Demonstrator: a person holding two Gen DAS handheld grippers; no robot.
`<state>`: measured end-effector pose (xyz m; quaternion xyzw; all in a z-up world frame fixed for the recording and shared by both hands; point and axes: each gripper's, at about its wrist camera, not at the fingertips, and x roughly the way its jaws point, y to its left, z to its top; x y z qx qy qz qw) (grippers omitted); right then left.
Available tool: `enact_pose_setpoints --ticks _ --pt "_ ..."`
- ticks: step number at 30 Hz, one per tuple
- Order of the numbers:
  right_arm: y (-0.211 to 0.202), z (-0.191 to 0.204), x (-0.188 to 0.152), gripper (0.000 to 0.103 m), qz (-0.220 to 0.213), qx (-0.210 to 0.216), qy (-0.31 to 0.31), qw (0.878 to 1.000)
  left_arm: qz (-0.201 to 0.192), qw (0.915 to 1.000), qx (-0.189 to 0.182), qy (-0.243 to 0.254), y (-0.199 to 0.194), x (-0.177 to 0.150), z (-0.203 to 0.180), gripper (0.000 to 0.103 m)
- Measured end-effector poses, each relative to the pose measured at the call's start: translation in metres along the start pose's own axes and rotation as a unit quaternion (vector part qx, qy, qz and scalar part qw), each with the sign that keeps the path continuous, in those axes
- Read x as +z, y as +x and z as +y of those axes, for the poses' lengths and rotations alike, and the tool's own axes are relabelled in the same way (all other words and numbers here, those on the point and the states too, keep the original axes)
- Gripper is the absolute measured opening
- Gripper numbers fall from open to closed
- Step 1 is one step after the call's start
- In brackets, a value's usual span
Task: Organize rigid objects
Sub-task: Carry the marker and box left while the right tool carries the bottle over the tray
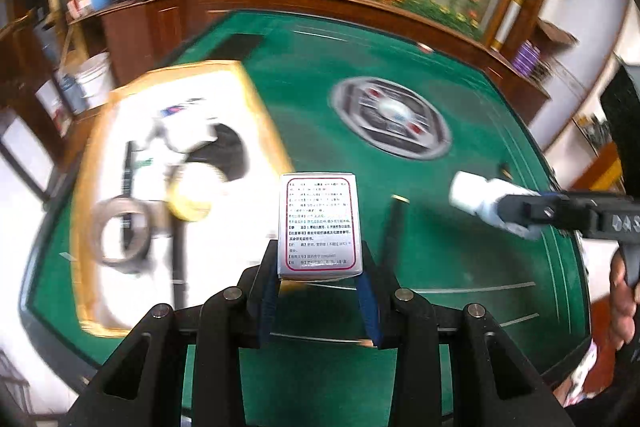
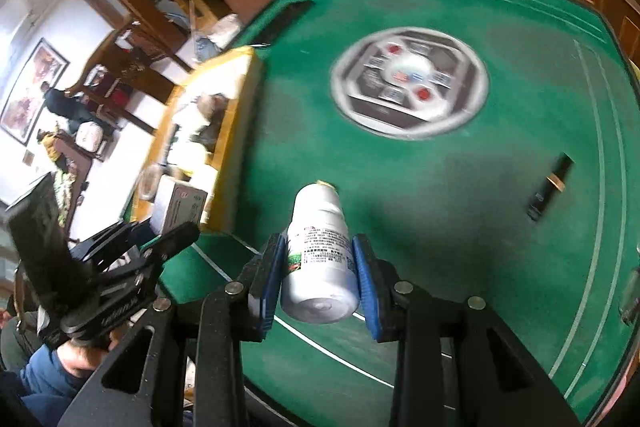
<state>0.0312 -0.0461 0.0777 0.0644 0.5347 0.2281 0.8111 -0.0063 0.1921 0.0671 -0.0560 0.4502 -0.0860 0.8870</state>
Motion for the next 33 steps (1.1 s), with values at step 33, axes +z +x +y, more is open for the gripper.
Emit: enact_pose_setpoints --ticks 33 --pt "0.143 0.164 0.030 0.033 0.020 -0.013 -0.133 0.991 0.037 0.9981 0.038 -0.032 0.067 0.067 0.149 0.037"
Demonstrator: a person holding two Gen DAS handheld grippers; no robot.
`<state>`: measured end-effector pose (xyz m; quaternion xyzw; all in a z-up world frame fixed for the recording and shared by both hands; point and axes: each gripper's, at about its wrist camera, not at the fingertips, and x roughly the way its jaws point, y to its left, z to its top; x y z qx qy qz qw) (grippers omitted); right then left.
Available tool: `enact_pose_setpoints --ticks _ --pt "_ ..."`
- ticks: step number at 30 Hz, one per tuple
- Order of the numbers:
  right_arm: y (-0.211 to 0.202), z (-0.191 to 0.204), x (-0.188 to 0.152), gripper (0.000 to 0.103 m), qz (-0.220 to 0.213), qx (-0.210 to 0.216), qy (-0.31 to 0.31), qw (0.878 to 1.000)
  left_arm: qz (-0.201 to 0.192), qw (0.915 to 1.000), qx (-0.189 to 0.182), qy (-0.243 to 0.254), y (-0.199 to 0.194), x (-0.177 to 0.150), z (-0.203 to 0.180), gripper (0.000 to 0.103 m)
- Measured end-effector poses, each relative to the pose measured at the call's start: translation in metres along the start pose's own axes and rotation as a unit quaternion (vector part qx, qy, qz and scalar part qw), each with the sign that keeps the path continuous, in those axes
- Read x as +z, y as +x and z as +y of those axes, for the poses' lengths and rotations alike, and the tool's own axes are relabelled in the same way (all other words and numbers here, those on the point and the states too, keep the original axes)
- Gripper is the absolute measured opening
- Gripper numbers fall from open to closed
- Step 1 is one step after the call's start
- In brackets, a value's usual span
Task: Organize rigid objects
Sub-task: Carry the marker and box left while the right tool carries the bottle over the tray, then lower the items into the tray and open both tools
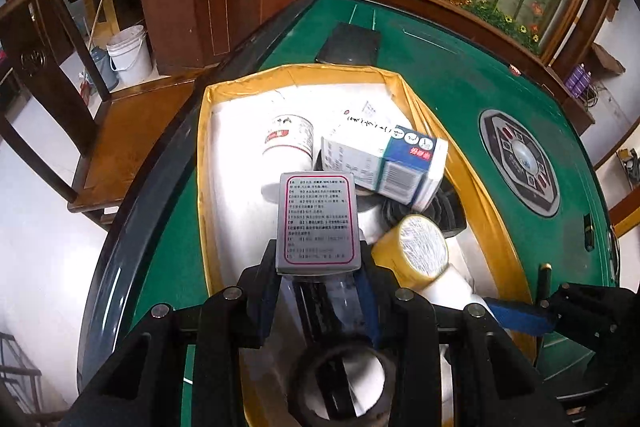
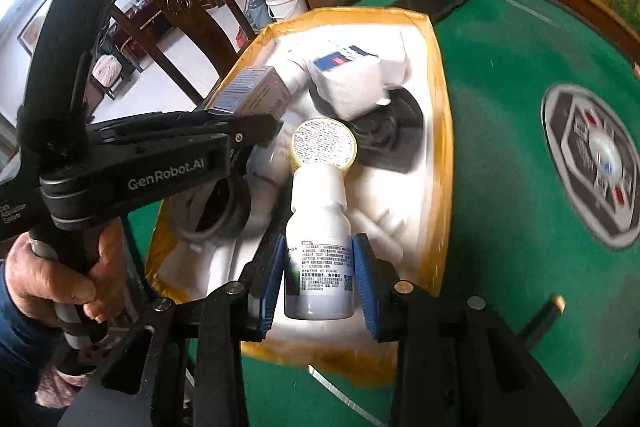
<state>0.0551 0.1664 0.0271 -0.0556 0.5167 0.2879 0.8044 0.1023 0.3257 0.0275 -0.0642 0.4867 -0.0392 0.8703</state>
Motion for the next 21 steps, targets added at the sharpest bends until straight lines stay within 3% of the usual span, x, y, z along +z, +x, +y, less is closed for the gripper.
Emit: enact_pose_setpoints --ticks 2,5,6,9,13,15,18,21 --pt "0.003 0.001 0.005 0.034 -0.003 -0.010 -0.007 1.000 0.004 1.0000 0.002 0.001 0.001 0.002 0.001 0.039" --pt "0.002 0.000 0.006 0.035 0.003 -0.007 -0.010 1.000 0.003 0.9999 0.008 0.010 -0.002 0.000 -0.001 0.057" --pt "-0.001 0.000 0.004 0.041 0.004 0.003 -0.011 1.000 -0.004 0.9998 0.010 0.014 -0.006 -0.002 -0.002 0.060" --pt "-0.017 -0.001 -0.002 0.052 -0.008 0.015 -0.017 1.000 -0.020 0.9996 0.010 0.020 -0.022 -0.011 -0.007 0.061" --pt "-0.051 -0.021 -0.017 0.056 -0.039 0.026 0.017 0.999 -0.040 0.9989 -0.001 0.023 -0.044 -0.021 -0.020 0.063" --pt "-0.068 -0.037 -0.029 0.064 -0.052 -0.005 0.036 0.998 -0.048 0.9982 -0.007 0.034 -0.054 -0.026 -0.033 0.063" --pt "-0.087 -0.073 -0.049 0.065 -0.054 -0.068 0.092 0.992 -0.052 0.9968 -0.028 0.055 -0.063 -0.034 -0.058 0.063" --pt "-0.101 -0.112 -0.075 0.065 -0.048 -0.069 0.181 0.980 -0.049 0.9930 -0.047 0.096 -0.068 -0.043 -0.095 0.063"
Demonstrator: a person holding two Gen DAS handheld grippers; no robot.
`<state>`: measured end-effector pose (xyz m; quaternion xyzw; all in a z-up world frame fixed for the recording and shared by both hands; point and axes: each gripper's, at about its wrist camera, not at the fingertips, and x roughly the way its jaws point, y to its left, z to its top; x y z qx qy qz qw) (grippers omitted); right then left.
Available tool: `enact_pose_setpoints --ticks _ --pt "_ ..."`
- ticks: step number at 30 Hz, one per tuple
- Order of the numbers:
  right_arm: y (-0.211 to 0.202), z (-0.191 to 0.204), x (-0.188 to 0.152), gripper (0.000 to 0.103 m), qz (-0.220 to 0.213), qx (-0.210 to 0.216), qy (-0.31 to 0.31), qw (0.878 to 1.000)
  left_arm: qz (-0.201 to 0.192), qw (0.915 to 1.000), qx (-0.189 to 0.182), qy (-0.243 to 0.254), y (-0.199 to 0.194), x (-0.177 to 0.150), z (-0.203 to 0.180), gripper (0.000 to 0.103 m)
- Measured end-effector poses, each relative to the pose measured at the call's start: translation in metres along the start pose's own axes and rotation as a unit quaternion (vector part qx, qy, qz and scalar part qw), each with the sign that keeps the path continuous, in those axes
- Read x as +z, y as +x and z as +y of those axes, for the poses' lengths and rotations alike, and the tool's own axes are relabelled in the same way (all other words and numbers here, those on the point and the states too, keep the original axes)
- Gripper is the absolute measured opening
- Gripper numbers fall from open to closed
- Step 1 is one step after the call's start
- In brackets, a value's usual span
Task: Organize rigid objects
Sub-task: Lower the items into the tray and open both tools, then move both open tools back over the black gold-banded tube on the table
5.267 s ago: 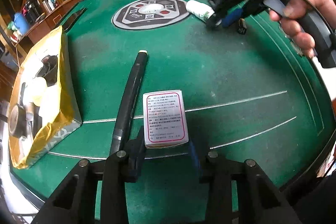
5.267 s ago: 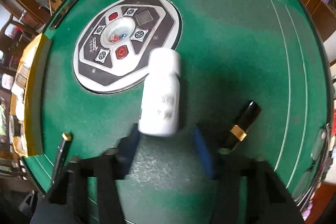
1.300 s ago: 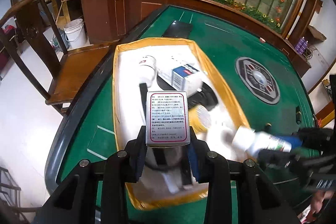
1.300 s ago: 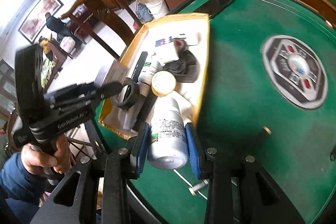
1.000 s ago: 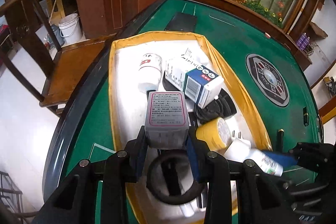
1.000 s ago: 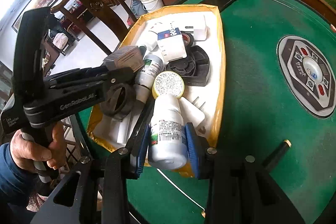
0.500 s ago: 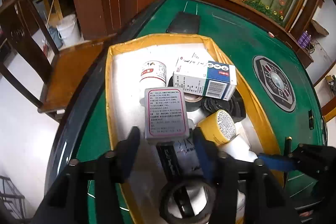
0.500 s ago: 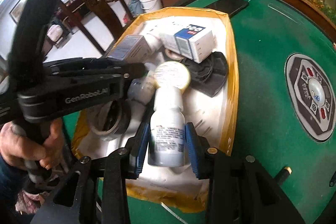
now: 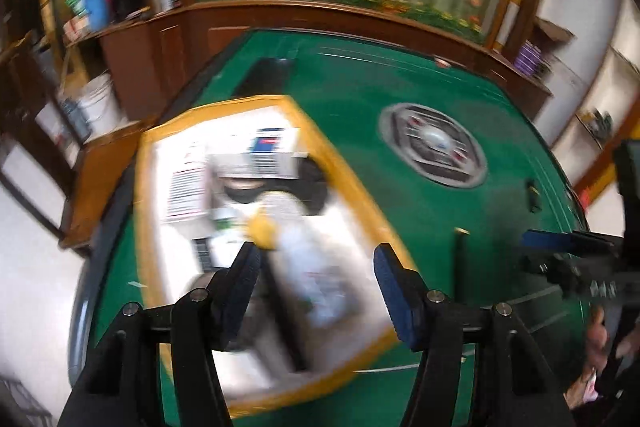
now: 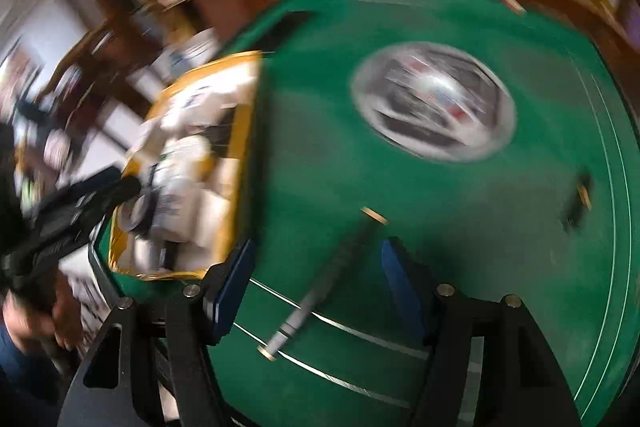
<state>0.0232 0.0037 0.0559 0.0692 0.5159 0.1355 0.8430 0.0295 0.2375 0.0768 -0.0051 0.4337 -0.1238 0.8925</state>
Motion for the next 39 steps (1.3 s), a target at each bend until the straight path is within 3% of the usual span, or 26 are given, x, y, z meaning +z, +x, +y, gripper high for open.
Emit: enact_pose_setpoints --ticks 4,11,14,18,19,20,21,25,31,39 --pt "-0.010 -0.045 -0.016 0.065 0.016 0.002 0.081 0.997 0.021 0.9983 -0.032 0.044 0.010 -0.004 -0.048 0.067" --pt "-0.050 -0.083 -0.032 0.067 -0.040 -0.019 0.076 0.996 0.075 0.9901 -0.060 0.102 0.040 -0.016 -0.117 0.067" --pt "-0.058 -0.112 -0.037 0.078 -0.039 -0.011 0.103 0.994 0.100 0.9884 -0.061 0.096 0.056 -0.019 -0.130 0.067" --pt "-0.066 -0.146 -0.045 0.078 -0.018 -0.021 0.135 0.990 0.139 0.9856 -0.025 0.093 0.082 -0.021 -0.138 0.067" --pt "-0.067 -0.152 -0.046 0.078 -0.013 -0.023 0.140 0.990 0.148 0.9847 -0.019 0.089 0.090 -0.023 -0.139 0.065" --pt "-0.068 -0.158 -0.047 0.078 -0.010 -0.023 0.144 0.989 0.152 0.9846 -0.019 0.084 0.094 -0.023 -0.140 0.058" --pt "-0.071 -0.165 -0.048 0.078 -0.010 -0.023 0.150 0.988 0.158 0.9842 -0.021 0.077 0.100 -0.023 -0.140 0.043" --pt "-0.076 -0.184 -0.051 0.078 -0.006 -0.024 0.166 0.986 0.153 0.9847 0.007 0.082 0.102 -0.023 -0.149 0.017" --pt "-0.075 -0.206 -0.040 0.078 -0.010 -0.033 0.189 0.981 0.151 0.9840 0.013 0.093 0.092 -0.038 -0.161 0.015" --pt "-0.025 -0.234 0.029 0.077 0.016 -0.063 0.215 0.975 0.130 0.9835 0.031 0.122 0.085 -0.051 -0.173 0.015"
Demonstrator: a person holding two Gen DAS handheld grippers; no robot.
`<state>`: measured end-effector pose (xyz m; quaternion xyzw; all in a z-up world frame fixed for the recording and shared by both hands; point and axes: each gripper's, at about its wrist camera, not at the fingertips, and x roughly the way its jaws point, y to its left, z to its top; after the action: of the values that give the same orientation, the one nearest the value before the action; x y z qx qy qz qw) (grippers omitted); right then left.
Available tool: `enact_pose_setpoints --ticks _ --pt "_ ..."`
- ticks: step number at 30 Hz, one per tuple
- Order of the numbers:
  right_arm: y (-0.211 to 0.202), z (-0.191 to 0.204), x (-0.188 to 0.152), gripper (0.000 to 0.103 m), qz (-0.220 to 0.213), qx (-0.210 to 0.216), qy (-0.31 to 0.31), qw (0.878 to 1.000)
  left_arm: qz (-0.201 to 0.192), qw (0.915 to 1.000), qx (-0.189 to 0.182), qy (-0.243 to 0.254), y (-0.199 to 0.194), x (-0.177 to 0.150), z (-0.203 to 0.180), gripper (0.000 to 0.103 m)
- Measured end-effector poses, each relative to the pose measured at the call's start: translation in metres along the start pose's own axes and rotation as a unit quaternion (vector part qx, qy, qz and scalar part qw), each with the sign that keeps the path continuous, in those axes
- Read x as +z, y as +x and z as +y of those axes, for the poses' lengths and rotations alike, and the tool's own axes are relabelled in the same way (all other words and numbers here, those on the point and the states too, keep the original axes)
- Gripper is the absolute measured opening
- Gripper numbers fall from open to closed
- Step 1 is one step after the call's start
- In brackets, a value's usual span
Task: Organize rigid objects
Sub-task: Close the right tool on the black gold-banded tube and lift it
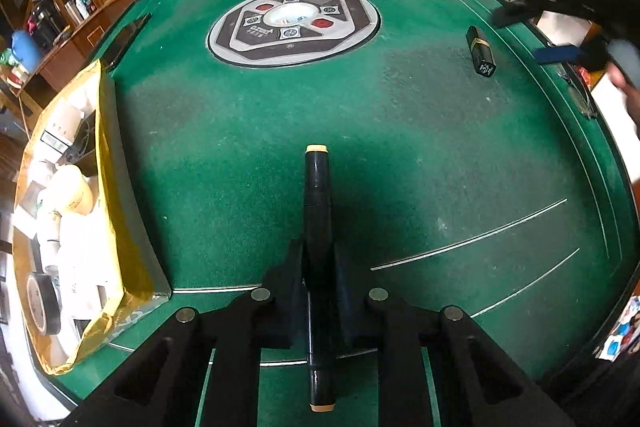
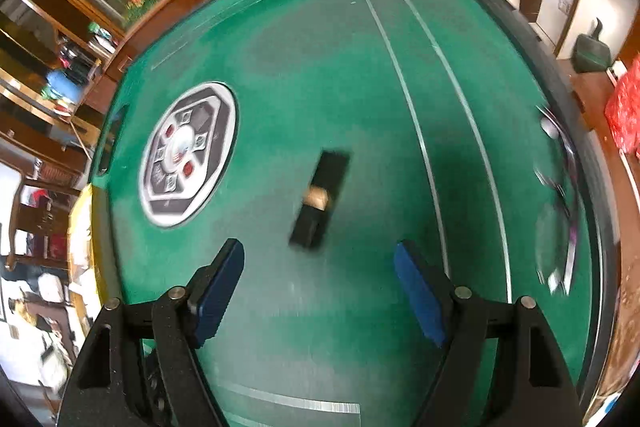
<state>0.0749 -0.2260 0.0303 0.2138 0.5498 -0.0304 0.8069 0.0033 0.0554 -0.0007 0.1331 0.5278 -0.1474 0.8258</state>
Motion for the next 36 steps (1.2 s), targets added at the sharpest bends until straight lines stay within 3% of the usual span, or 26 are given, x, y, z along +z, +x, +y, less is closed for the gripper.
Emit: enact_pose_setpoints --ticks 3,5,7,9,11,22,36 --pt "0.025 0.002 0.017 0.071 0.026 -0.012 0.024 0.999 -0.004 1.0000 0.002 0.001 0.000 0.000 0.000 0.015" --pt "0.037 0.002 0.024 0.053 0.032 -0.039 0.026 0.998 -0.006 1.0000 0.001 0.000 0.000 0.000 0.001 0.015" --pt "0.043 0.004 0.025 0.048 0.035 -0.056 0.020 0.998 -0.006 1.0000 0.001 -0.003 0.000 0.000 0.002 0.016" --pt "0.045 0.011 0.024 0.029 0.042 -0.064 0.002 0.997 -0.007 1.0000 0.001 -0.005 -0.001 0.000 0.002 0.016" --pt "0.043 0.012 0.020 0.018 0.045 -0.066 0.000 0.997 -0.005 0.9999 0.001 -0.012 -0.001 -0.001 0.001 0.016" --pt "0.011 0.027 -0.045 0.018 0.061 0.041 -0.036 0.997 -0.010 0.9998 0.016 -0.011 -0.001 -0.002 -0.003 0.015" --pt "-0.016 0.072 -0.085 0.018 0.041 0.067 -0.134 0.988 -0.067 0.9966 0.047 -0.006 -0.030 -0.001 -0.001 0.015"
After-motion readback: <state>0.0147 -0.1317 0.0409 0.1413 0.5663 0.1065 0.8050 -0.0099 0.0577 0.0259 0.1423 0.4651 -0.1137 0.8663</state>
